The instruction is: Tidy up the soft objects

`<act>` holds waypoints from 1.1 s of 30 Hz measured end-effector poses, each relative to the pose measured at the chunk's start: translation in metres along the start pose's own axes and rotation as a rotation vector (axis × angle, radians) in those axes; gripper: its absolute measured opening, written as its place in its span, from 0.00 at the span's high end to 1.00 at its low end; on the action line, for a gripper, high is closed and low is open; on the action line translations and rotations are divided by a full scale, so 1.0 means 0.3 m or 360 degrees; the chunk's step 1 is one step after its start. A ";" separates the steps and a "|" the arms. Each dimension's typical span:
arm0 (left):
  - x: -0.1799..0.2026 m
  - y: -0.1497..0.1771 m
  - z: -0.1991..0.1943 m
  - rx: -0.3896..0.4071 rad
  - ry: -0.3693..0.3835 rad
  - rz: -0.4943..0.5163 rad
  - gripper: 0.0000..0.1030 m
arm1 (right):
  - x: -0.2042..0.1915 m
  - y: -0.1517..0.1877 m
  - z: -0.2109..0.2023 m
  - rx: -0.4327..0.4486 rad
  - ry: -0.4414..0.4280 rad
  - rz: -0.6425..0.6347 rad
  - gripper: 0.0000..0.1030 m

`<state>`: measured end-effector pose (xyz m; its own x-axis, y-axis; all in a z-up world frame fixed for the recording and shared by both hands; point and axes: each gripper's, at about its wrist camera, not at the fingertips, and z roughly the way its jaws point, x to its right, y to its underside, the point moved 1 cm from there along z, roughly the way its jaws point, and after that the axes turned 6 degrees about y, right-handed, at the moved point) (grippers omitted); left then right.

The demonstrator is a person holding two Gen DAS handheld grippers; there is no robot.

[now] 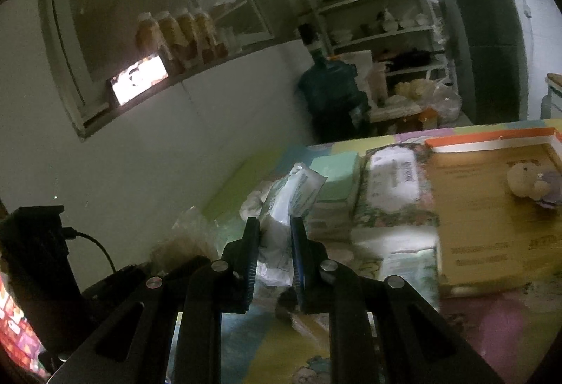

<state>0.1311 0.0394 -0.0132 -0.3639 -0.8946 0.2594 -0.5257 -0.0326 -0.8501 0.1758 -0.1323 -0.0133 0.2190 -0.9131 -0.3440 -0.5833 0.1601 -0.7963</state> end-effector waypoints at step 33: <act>0.413 -0.086 0.288 -0.0097 0.0276 0.0237 0.61 | 0.438 -0.040 -0.279 0.0225 0.0236 0.0261 0.83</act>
<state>0.1659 -0.1092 0.0012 -0.5650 -0.7973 0.2123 -0.4996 0.1258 -0.8571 0.1461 -0.2856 -0.0075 0.0074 -0.9138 -0.4061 -0.4843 0.3521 -0.8009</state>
